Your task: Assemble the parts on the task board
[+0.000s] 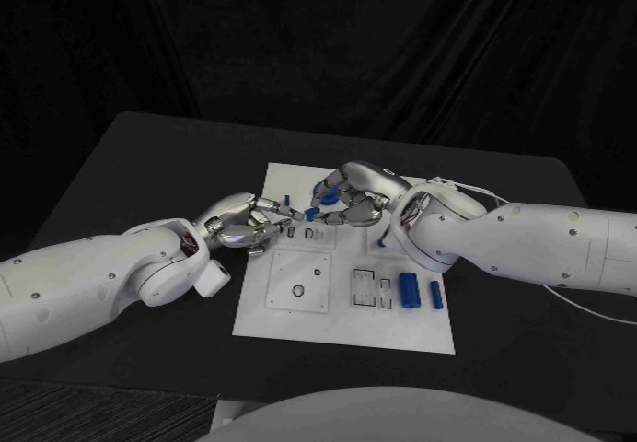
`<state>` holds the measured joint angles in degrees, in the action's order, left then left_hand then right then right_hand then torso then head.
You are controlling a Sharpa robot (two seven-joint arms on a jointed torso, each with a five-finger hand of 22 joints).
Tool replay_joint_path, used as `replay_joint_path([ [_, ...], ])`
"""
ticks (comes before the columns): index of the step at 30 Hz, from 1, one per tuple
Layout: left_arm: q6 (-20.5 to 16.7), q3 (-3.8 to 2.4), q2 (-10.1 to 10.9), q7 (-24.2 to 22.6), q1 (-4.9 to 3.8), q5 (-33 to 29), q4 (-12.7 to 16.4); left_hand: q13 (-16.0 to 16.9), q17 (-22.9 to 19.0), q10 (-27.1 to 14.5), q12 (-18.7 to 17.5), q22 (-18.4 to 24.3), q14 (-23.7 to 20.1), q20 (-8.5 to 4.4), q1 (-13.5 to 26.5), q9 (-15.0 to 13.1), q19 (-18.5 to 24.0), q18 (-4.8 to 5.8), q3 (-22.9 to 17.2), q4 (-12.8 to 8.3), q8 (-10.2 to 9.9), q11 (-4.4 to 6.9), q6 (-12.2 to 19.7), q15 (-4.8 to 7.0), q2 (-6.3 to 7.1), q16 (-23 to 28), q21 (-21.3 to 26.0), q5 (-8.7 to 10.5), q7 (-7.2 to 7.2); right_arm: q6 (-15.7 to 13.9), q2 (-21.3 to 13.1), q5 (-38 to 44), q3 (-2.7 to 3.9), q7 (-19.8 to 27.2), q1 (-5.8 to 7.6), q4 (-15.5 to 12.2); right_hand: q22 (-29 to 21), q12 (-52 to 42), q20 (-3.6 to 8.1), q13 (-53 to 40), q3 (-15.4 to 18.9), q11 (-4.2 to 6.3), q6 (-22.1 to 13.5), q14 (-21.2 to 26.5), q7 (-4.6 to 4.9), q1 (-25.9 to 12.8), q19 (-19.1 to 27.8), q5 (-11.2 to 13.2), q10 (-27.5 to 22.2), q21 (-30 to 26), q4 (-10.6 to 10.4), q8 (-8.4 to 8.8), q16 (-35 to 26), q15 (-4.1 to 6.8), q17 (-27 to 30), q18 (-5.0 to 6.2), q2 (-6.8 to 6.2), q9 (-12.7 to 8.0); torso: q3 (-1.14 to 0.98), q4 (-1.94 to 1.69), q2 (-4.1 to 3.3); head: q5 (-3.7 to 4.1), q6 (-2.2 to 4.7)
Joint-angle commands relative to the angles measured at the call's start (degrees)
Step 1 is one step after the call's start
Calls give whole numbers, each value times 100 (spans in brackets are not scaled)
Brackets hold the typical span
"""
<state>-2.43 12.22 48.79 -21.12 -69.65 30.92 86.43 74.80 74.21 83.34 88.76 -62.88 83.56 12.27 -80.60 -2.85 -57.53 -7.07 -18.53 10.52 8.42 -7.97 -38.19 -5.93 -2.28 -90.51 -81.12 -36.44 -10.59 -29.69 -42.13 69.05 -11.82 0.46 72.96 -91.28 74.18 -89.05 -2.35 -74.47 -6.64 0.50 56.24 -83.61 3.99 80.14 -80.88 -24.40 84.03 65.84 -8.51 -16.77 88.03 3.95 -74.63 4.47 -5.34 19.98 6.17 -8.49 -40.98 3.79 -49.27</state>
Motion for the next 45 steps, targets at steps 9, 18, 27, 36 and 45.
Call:
replay_joint_path([
  [9, 140, -5, -60, 20, 35, 16, -11, 1173, 1579, 257, 79, -27, 644, -68, 207, -71, 124, -7, -223, -41, -67, 71, 64, 89, -4, 51, -45, 66, -110, 258, 52, -17, 2, -122, -18, 87, 945, -95, 2, -1553, -114, -4, 135, -568, -28, -42, -44, -60, 597, 7, 42, -210, -48, 7, -1287, 35, 122, 198, -9, 8, -2, -12, -28],
  [18, 166, -5, -17, 36, 42, 16, -4, 1137, 1579, 212, 72, -1, 644, -78, 216, -89, 173, -13, -233, -43, -30, 64, -60, 94, -5, 51, -30, 68, -119, 576, 48, -16, 1, -351, -38, 177, 915, -95, -9, -1553, -141, -34, 42, -554, 13, -31, -2, -35, 597, -111, 58, -155, -90, -14, -1245, 54, 123, 181, -13, 8, -4, -17, -44],
  [27, 186, -5, 54, 34, 44, 16, 30, 1128, 1579, 202, 70, 8, 644, -80, 218, -93, 187, -15, -236, -44, -21, 61, -89, 93, -6, 51, -26, 68, -122, 422, -151, 639, 2, -674, -17, 43, 903, -95, -72, -1553, -133, -137, -199, -554, 131, -130, 15, 319, 597, -167, 14, 56, -88, -96, -1248, 58, 74, 60, -12, 5, 2, -36, -55],
  [36, 190, -5, 102, 45, 45, 16, 60, 1123, 1579, 195, 69, 2, 644, -81, 219, -98, 186, -13, -242, -47, -10, 58, -124, 93, -9, 51, -25, 66, -124, 751, -449, 2071, 3, -1690, 230, -389, 1019, -95, -169, -1553, 102, -241, -458, -639, 249, -459, -180, 1279, 597, 273, -216, 486, 197, -190, -1537, -19, -144, -208, -5, 9, 2, -40, -69],
  [45, 213, -5, 90, 43, 45, 16, 55, 1123, 1579, 195, 69, 2, 644, -81, 219, -98, 186, -13, -242, -47, -10, 58, -124, 93, -9, 51, -25, 66, -124, 1323, -335, 2618, 3, -2226, 293, -487, 1091, -95, -188, -1553, 164, -269, -394, -639, 269, -552, -295, 1163, 597, 579, -363, 571, 197, -216, -1537, -71, -229, -272, 2, -6, 10, -2, -73],
])
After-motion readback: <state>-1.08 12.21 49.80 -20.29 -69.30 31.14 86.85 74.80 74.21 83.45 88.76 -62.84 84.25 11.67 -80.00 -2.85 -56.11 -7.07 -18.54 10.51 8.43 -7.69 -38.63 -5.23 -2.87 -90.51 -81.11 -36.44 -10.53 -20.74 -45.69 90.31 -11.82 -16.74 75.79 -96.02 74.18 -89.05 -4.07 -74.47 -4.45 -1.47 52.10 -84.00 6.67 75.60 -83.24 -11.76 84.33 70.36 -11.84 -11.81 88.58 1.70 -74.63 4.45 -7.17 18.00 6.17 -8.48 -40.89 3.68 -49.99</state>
